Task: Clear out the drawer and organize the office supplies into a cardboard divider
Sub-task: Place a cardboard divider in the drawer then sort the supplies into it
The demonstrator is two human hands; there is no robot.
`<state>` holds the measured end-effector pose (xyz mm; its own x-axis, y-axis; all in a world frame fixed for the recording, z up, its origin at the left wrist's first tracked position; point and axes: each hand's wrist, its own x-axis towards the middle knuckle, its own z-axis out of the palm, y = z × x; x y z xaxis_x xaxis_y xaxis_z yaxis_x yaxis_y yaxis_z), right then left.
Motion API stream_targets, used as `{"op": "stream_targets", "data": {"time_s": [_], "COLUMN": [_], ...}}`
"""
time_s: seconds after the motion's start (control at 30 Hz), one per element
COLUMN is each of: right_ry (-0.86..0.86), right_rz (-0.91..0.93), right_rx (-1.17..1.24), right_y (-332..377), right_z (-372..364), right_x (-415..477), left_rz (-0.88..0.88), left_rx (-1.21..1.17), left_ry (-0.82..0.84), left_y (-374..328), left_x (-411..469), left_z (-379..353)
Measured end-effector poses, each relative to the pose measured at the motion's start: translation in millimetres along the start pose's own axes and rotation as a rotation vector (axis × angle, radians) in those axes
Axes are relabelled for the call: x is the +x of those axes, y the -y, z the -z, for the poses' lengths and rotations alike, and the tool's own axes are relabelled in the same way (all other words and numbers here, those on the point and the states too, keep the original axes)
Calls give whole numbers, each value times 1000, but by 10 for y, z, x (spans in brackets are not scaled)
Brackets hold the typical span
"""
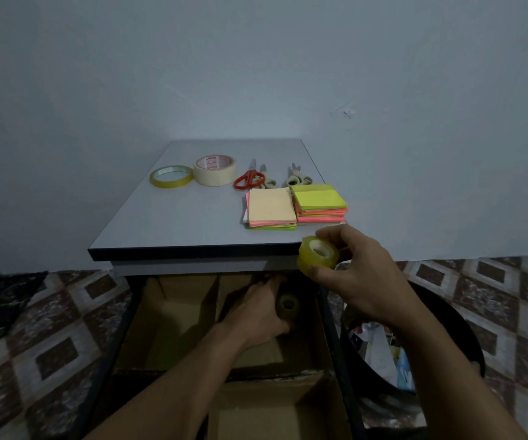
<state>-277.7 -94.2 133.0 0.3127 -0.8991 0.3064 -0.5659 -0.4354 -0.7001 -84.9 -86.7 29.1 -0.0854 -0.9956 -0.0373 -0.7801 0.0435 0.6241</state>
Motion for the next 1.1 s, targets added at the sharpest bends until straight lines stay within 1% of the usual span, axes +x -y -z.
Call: {"op": "stream_targets", "data": {"time_s": [0.1, 0.27, 0.33, 0.4, 0.5, 0.6, 0.83, 1.0, 1.1], "right_ry": [12, 96, 146, 200, 257, 310, 418, 416, 412], "right_rz": [-7, -34, -47, -54, -30, -33, -31, -16, -15], "right_rx": [-10, 9, 9, 1, -7, -45, -241, -396, -424], "right_y": [18, 105, 134, 153, 172, 147, 59, 13, -9], "right_z": [-13, -153, -260, -402, -666, -955, -1315, -1460, -1477], "right_x": [-40, -123, -139, -136, -88, 3, 203, 181, 160], "left_rz": [-56, -55, -14, 71, 176, 196, 194, 176, 179], "left_rx": [64, 52, 46, 69, 135, 103, 8, -4, 1], "left_ry": [-51, -243, -331, -385, -412, -409, -402, -434, -436], "left_y": [-43, 162, 333, 571, 946, 1194, 1316, 1336, 1322], "left_x": [-216, -724, -891, -1019, -1154, -1233, -1221, -1196, -1199], "left_z": [214, 665, 822, 942, 1055, 1055, 906, 891, 887]}}
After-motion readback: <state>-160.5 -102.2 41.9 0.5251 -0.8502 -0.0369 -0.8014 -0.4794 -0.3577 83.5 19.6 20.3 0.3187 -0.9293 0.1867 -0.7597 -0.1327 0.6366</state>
